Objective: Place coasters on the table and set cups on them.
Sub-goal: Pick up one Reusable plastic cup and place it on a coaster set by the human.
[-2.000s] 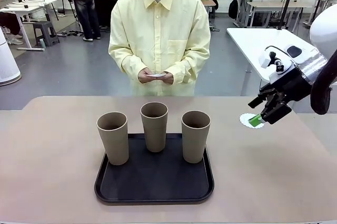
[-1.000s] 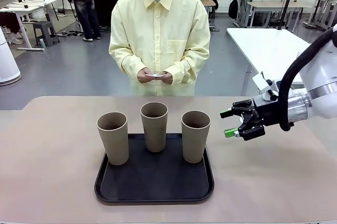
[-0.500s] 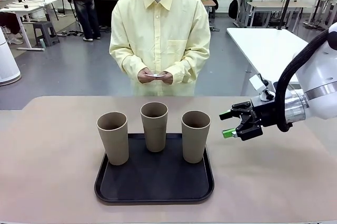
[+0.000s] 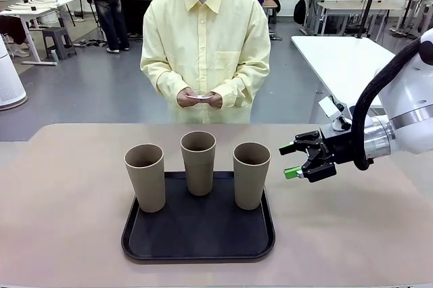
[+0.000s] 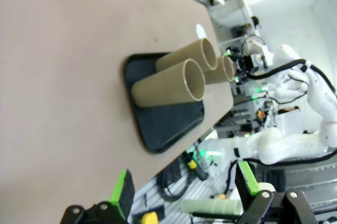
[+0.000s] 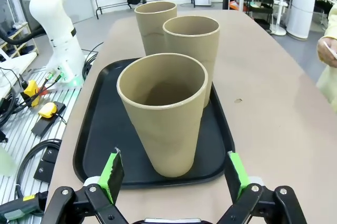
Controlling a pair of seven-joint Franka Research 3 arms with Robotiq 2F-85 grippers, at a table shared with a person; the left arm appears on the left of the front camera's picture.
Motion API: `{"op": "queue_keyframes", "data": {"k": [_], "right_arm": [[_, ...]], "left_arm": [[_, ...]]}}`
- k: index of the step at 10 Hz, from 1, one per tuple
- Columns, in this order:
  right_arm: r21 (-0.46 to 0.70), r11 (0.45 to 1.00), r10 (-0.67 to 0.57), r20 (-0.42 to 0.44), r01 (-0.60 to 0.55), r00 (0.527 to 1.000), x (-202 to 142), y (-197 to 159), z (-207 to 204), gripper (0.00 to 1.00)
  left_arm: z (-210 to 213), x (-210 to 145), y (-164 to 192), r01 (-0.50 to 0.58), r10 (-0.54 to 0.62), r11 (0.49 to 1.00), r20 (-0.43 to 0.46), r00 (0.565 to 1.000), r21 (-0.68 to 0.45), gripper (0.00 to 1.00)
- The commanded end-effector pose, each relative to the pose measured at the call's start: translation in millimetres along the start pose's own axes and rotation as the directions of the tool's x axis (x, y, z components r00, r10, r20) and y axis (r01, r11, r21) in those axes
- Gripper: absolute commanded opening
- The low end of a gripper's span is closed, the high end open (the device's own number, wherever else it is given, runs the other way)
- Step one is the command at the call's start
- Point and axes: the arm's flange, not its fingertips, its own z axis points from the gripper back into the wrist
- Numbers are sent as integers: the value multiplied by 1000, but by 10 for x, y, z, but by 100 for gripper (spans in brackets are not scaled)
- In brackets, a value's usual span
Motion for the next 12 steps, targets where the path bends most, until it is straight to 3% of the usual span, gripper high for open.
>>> {"op": "queue_keyframes", "data": {"k": [1, 3, 5, 7, 12], "right_arm": [[11, 999, 34, 47, -35, 998, -20, -33, -85, 100], [-25, 994, 110, 119, -108, 987, -110, 48, -161, 100], [-97, 992, 103, 185, -86, 977, -260, 16, -218, 100], [-74, 995, 82, 220, -68, 972, -362, -17, -349, 100], [36, 999, 32, 192, -40, 981, -474, 40, -518, 100]], "left_arm": [[5, 4, -3, 9, -9, 1000, 10, 1000, -16, 100], [5, 4, -3, 9, -9, 1000, 10, 1000, -16, 100], [5, 4, -3, 9, -9, 1000, 10, 1000, -16, 100], [5, 4, -3, 9, -9, 1000, 10, 1000, -16, 100], [5, 4, -3, 9, -9, 1000, 10, 1000, -16, 100]]}}
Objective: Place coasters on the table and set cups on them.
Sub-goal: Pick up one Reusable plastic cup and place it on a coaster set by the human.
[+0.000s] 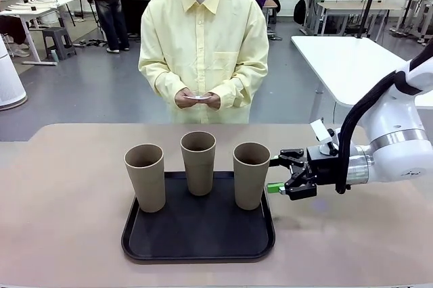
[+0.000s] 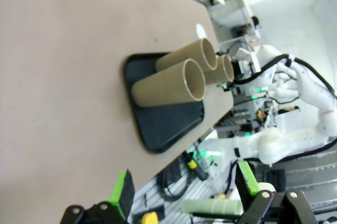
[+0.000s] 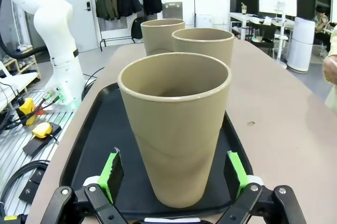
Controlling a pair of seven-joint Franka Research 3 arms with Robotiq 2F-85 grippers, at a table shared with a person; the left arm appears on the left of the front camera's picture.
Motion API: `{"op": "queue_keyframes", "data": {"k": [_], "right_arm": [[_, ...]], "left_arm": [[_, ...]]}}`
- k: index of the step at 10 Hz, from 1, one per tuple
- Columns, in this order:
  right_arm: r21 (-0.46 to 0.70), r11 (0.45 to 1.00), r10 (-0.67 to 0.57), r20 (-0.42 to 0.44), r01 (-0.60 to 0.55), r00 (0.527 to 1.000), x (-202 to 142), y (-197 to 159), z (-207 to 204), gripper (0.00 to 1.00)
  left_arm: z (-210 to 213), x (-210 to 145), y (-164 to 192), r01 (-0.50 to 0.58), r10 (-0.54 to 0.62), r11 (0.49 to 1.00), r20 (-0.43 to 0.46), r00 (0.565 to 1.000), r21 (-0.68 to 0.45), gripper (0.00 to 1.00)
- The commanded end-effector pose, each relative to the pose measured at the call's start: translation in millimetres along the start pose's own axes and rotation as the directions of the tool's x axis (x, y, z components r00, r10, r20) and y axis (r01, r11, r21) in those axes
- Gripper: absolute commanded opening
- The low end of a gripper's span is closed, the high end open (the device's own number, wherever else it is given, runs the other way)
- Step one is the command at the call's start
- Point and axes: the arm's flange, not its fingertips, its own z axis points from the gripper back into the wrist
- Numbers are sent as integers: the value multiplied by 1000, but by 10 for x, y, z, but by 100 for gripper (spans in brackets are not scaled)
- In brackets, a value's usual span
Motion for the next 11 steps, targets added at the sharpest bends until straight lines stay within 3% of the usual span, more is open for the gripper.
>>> {"op": "queue_keyframes", "data": {"k": [1, 11], "right_arm": [[32, 999, 17, -14, -16, 1000, -22, -53, -40, 100], [119, 993, 18, -29, -15, 999, -259, -243, -498, 100]], "left_arm": [[5, 3, -2, 9, -9, 1000, 10, 1000, -17, 100], [5, 3, -2, 9, -9, 1000, 10, 1000, -17, 100]]}}
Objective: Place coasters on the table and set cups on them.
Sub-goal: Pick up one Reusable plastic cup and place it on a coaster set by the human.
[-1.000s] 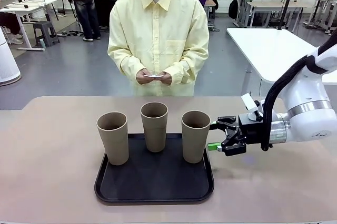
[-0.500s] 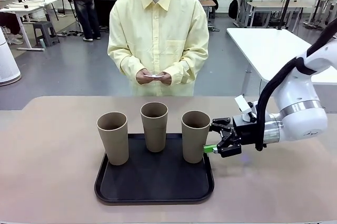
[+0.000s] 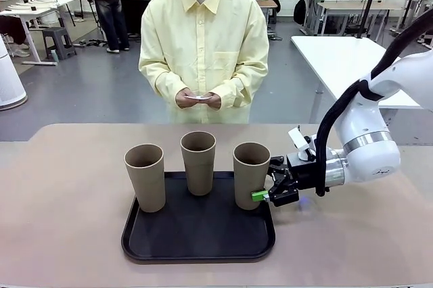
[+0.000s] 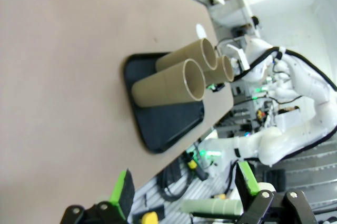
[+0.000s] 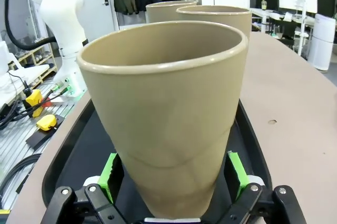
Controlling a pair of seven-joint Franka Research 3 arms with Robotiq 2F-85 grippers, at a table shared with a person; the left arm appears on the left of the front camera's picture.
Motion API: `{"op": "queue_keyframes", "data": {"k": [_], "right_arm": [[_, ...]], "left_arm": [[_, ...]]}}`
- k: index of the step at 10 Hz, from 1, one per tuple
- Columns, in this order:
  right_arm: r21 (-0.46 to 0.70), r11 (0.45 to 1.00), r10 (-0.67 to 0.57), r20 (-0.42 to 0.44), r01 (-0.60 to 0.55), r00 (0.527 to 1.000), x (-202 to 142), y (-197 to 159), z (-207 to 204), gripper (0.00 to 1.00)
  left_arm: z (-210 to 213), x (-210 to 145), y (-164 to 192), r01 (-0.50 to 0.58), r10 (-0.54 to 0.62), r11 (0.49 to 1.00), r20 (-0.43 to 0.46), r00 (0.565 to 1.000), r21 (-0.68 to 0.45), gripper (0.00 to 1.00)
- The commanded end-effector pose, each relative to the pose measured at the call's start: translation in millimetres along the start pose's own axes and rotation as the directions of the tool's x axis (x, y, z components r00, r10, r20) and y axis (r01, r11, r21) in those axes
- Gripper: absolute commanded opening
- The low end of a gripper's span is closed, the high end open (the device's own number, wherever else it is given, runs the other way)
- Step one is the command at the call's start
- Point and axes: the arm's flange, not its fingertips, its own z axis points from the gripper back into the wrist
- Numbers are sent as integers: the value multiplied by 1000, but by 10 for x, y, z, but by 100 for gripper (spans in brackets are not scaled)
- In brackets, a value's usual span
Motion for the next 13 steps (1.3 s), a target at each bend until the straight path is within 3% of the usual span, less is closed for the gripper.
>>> {"op": "queue_keyframes", "data": {"k": [1, 4, 5, 6, 7, 8, 9, 11, 12, 13], "right_arm": [[17, 999, 37, -14, -37, 999, -24, -46, -63, 100], [23, 999, 49, -17, -49, 999, -31, -65, -112, 100], [38, 998, 45, -22, -44, 999, -48, -56, -109, 40], [42, 998, 46, -16, -45, 999, -54, -60, -115, 40], [49, 998, 43, -11, -43, 999, -62, -61, -114, 0], [53, 998, 39, -8, -38, 999, -61, -63, -112, 38], [56, 998, 40, 4, -40, 999, -35, -36, -77, 0], [45, 998, 42, 6, -42, 999, 143, 97, 44, 0], [37, 998, 48, 19, -49, 999, 322, 205, 148, 21], [64, 998, 26, -2, -26, 1000, 573, 359, 284, 21]], "left_arm": [[5, 3, -2, 9, -9, 1000, 11, 1000, -17, 100], [5, 3, -2, 9, -9, 1000, 11, 1000, -17, 100], [5, 3, -2, 9, -9, 1000, 11, 1000, -17, 100], [5, 3, -2, 9, -9, 1000, 11, 1000, -17, 100], [5, 3, -2, 9, -9, 1000, 11, 1000, -17, 100], [5, 3, -2, 9, -9, 1000, 11, 1000, -17, 100], [5, 3, -2, 9, -9, 1000, 11, 1000, -17, 100], [5, 3, -2, 9, -9, 1000, 11, 1000, -17, 100], [5, 3, -2, 9, -9, 1000, 11, 1000, -17, 100], [5, 3, -2, 9, -9, 1000, 11, 1000, -17, 100]]}}
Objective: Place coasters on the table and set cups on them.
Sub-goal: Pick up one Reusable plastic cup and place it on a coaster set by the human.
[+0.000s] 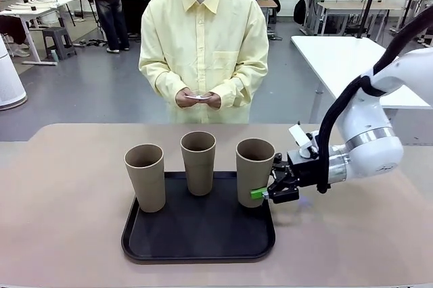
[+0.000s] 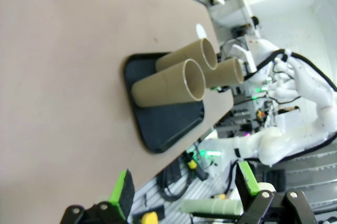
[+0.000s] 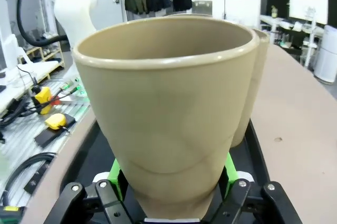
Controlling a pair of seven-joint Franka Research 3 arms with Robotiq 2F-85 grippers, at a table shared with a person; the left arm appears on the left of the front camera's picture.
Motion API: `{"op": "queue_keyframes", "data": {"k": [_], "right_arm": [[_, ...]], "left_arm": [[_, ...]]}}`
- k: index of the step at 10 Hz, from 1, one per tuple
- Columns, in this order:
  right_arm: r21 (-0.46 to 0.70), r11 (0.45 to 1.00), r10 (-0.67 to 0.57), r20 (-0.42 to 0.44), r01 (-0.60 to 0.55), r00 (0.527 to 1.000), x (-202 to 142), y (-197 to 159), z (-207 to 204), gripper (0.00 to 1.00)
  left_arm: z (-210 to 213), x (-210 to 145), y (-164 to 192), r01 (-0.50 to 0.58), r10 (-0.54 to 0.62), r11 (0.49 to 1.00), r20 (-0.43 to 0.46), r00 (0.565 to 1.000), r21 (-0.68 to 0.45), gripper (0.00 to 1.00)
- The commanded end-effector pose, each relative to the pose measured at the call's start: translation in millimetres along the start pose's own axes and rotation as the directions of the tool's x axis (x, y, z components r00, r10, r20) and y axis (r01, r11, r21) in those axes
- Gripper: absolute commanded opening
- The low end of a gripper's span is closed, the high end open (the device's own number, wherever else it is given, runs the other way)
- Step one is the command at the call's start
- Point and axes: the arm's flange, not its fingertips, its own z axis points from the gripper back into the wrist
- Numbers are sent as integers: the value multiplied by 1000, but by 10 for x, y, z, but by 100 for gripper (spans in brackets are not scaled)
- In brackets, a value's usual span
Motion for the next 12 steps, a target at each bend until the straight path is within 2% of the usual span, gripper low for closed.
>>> {"op": "queue_keyframes", "data": {"k": [1, 3, 4, 8, 12], "right_arm": [[19, 1000, -9, -8, 9, 1000, 571, 317, 276, 21], [-2, 1000, -15, -10, 15, 1000, 994, 414, 440, 21], [-19, 999, -35, -40, 34, 999, 1118, 398, 493, 21], [-44, 996, -74, -53, 72, 996, 1084, 275, 544, 21], [-51, 998, -45, -32, 43, 998, 1139, 340, 553, 21]], "left_arm": [[5, 3, -3, 10, -9, 1000, 11, 1000, -17, 100], [5, 3, -3, 10, -9, 1000, 11, 1000, -17, 100], [5, 3, -3, 10, -9, 1000, 11, 1000, -17, 100], [5, 3, -3, 10, -9, 1000, 11, 1000, -17, 100], [5, 3, -3, 10, -9, 1000, 11, 1000, -17, 100]]}}
